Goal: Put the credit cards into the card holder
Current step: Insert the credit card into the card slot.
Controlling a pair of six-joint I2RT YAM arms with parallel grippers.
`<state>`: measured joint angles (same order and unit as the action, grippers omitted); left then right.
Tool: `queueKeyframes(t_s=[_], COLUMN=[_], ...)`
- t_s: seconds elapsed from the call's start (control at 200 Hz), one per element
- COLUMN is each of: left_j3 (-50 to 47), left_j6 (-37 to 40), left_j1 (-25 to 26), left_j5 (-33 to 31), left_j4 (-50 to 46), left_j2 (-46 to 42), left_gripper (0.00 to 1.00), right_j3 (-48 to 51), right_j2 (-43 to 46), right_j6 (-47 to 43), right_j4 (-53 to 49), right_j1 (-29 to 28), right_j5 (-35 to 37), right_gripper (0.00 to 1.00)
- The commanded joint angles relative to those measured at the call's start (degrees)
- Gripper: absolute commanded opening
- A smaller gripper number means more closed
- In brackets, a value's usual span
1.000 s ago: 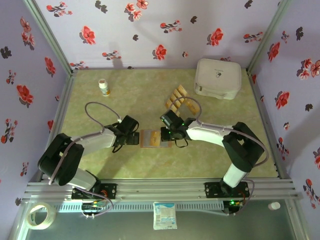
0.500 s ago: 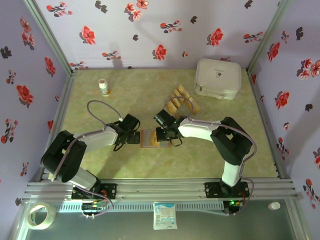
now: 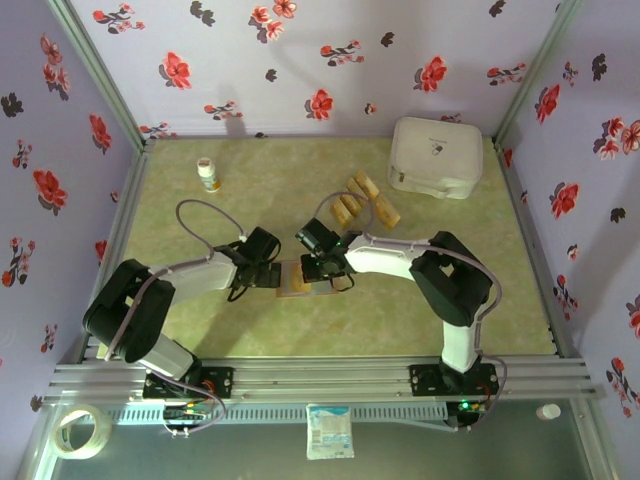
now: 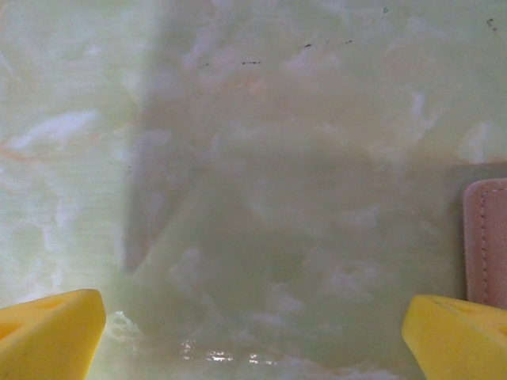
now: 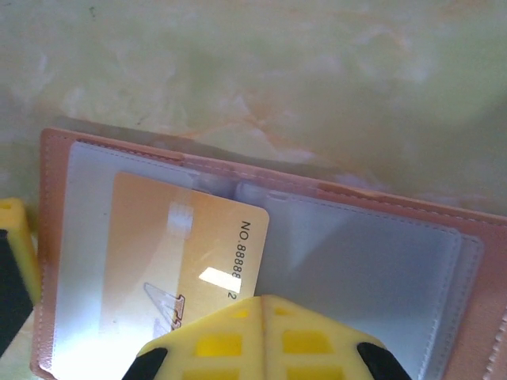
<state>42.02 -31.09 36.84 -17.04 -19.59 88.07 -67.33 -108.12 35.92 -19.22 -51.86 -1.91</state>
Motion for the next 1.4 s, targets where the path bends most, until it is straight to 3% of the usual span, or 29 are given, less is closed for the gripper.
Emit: queueKeyframes(t_s=[0.0, 0.52, 0.86, 1.395], left_j3=[-0.03, 0.2, -1.52, -0.67], left_j6=[0.46, 0.41, -1.43, -0.38], left_j1=[-0.45, -0.45, -2.47, -2.68], left_j5=[1.54, 2.42, 0.61, 1.69], left_j4=[3.78, 3.62, 0.44, 1.92], left_j2=[3.02, 2.83, -4.66, 0.9], left_gripper=[1.0, 0.99, 0.99, 0.99], right_j3=[-2.46, -5.77, -2.94, -4.05], right_j2=[-1.77, -3.36, 0.7, -3.24], right_j6=[-0.59, -1.25, -2.36, -2.13], right_j4=[-0.95, -1.4, -2.71, -1.13], right_j1=[-0.99, -2.29, -1.71, -1.35], right_j5=[-0.89, -3.46, -0.46, -3.23], right_gripper=[0.01, 0.0, 0.0, 0.0])
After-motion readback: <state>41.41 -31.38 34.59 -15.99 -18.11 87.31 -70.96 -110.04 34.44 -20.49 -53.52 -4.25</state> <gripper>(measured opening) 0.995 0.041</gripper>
